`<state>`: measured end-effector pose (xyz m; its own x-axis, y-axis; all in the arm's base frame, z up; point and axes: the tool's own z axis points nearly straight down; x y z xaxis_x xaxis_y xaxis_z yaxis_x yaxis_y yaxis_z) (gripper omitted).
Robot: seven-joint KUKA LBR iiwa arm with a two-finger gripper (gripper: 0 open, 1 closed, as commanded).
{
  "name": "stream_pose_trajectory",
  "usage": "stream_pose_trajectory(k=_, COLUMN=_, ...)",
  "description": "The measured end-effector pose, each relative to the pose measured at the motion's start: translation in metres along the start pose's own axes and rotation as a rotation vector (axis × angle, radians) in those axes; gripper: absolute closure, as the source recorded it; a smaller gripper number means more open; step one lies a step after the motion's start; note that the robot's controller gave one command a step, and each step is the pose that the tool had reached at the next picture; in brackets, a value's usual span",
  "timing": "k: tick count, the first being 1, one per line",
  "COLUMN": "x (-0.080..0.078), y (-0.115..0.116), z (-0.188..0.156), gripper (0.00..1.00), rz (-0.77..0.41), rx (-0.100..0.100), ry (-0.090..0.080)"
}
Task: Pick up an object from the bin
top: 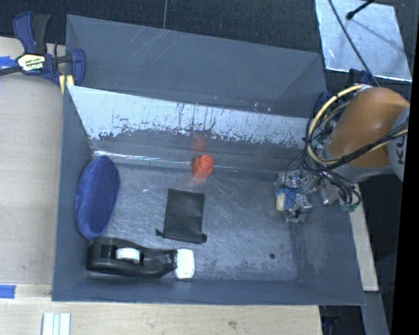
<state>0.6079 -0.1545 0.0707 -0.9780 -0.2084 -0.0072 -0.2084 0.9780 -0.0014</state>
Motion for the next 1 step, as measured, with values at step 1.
stream_pose_trajectory(k=1, x=0.0117, y=-0.0017, z=-0.1580, gripper=1.00, rz=0.017, rx=0.004, ry=-0.004)
